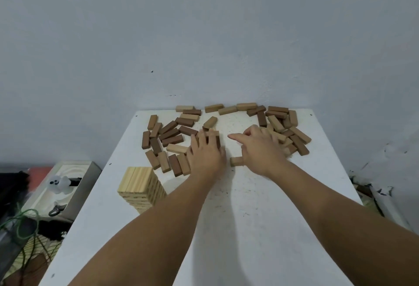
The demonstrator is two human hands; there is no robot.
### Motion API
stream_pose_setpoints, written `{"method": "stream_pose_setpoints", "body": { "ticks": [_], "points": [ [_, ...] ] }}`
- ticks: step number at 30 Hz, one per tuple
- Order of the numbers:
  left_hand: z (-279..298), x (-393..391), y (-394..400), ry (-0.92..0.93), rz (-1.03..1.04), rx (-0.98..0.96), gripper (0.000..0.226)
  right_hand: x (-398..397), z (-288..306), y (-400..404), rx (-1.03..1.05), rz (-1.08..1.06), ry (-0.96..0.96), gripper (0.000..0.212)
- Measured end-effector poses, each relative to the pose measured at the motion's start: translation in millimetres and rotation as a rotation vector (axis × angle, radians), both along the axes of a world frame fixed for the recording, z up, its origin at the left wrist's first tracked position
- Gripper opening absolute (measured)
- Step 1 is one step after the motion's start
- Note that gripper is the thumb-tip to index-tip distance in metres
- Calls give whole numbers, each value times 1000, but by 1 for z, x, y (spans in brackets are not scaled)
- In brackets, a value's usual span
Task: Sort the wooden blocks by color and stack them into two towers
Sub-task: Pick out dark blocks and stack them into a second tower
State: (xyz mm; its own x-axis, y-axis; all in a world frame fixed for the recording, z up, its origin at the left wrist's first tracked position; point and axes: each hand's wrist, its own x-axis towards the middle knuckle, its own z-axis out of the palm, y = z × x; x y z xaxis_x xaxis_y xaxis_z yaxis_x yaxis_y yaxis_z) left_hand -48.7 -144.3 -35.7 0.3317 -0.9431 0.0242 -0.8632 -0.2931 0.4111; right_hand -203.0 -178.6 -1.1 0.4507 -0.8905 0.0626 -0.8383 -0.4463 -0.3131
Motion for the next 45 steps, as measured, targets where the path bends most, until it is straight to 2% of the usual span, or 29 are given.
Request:
{"method": "stream_pose_setpoints", "body": {
  "ticks": [5,9,14,19,26,30,33,37,42,45],
  "points": [
    [-24,-11,11,28,-99,-302,41,11,-9,-47,-15,-12,7,56],
    [-23,-8,11,116,94,-366,19,20,-9,-62,51,41,81,60],
    [-28,-2,6,99,300,-327,25,36,-8,-70,101,165,164,75],
    [-29,-5,5,75,269,-288,35,31,-16,-66,14,216,220,65],
    [-21,-6,-4,81,225,-288,37,-16,-22,-58,-115,95,139,50],
    [-19,-11,-19,-23,33,-173,44,-43,-29,-54,-261,-165,65,39],
    [-23,-15,-25,-133,-29,-120,47,-59,-38,-46,-157,-325,37,39],
    [-28,-15,-22,-136,-47,-220,44,-59,-48,-29,-22,-307,-112,36],
    [-33,-12,-19,-53,-15,-266,38,-56,-58,-9,-71,-145,-255,31],
    [-33,-12,-19,-33,-23,-264,40,-67,-59,-9,-63,-205,-407,33]
  ]
}}
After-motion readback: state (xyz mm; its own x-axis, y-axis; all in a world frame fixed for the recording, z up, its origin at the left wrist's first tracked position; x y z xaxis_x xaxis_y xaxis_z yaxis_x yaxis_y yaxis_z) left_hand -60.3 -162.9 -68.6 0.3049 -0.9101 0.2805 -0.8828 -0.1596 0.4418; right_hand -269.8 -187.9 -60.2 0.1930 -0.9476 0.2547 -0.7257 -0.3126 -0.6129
